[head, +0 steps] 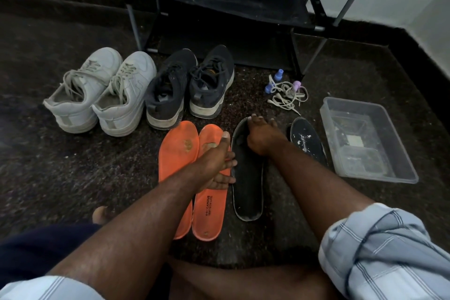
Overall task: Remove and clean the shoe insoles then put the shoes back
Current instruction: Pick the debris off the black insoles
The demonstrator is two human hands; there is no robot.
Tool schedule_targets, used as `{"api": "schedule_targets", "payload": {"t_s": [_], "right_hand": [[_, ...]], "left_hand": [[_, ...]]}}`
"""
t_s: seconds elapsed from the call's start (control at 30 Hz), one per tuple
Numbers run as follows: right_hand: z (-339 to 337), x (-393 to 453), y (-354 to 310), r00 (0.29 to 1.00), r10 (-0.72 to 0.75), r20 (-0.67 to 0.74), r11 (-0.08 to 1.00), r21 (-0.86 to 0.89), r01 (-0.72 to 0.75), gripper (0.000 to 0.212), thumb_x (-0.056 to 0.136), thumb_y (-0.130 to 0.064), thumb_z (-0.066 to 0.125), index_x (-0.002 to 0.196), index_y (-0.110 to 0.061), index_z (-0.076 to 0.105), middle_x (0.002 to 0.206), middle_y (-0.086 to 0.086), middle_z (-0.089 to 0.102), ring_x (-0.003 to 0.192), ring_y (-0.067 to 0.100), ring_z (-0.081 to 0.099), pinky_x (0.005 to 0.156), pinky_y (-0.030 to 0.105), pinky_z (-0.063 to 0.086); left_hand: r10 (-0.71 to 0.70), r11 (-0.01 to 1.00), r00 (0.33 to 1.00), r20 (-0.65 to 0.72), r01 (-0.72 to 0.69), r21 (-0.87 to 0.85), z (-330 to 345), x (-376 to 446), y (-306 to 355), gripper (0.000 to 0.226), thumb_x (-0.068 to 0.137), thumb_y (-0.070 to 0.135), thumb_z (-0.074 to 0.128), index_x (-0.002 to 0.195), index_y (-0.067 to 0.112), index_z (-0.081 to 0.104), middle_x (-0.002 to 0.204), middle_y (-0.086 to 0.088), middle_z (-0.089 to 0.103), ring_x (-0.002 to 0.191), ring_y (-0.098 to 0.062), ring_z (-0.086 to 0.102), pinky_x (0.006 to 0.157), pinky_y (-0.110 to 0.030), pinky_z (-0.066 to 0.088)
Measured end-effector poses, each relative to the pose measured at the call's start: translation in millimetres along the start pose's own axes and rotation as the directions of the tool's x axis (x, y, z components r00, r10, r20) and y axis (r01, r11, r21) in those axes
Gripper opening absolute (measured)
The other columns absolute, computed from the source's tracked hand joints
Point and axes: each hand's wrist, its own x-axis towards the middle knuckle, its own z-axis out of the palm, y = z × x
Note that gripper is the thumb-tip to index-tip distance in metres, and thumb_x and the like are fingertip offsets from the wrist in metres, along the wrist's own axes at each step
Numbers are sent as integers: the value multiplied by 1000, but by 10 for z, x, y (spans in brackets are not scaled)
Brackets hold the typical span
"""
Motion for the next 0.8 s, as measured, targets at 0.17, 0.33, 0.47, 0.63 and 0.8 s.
{"api": "schedule_targets", "payload": {"t_s": [0.17,0.33,0.47,0.63,0.8], "right_hand": [[70,-141,-238,981,-196,3,980,21,196,64,94,-25,40,151,-2,23,160,14,21,148,24,18,120,49,13],[64,-80,-10,997,-75,3,997,-7,75,65,95,-24,38,153,-4,17,162,12,15,149,24,13,120,46,8],[67,-28,-183,995,-96,-18,995,18,96,64,94,-24,40,151,1,21,160,18,17,148,31,15,120,47,13],[29,34,-46,995,-101,12,994,-39,101,65,96,-27,39,153,-5,17,162,12,14,150,25,12,120,47,7],[64,-85,-254,992,-124,-21,991,-43,123,65,96,-28,38,151,1,19,160,18,16,148,31,16,119,48,14]], "left_hand": [[-3,1000,1000,26,3,19,-12,-10,18,90,89,81,18,152,19,39,148,1,52,116,-37,63,100,-45,48],[4,1000,1000,2,-4,2,17,-16,-4,87,91,79,20,149,18,43,146,0,54,115,-38,63,100,-46,47],[2,1000,1000,16,-2,1,5,-15,0,87,92,78,19,151,18,41,147,0,52,118,-39,61,99,-45,47],[0,1000,1000,19,0,-10,0,3,-3,89,90,80,20,150,18,42,147,0,53,118,-39,62,100,-46,47],[3,1000,1000,10,-3,1,-3,3,9,89,90,80,18,151,18,41,146,0,54,113,-38,64,102,-47,48]]}}
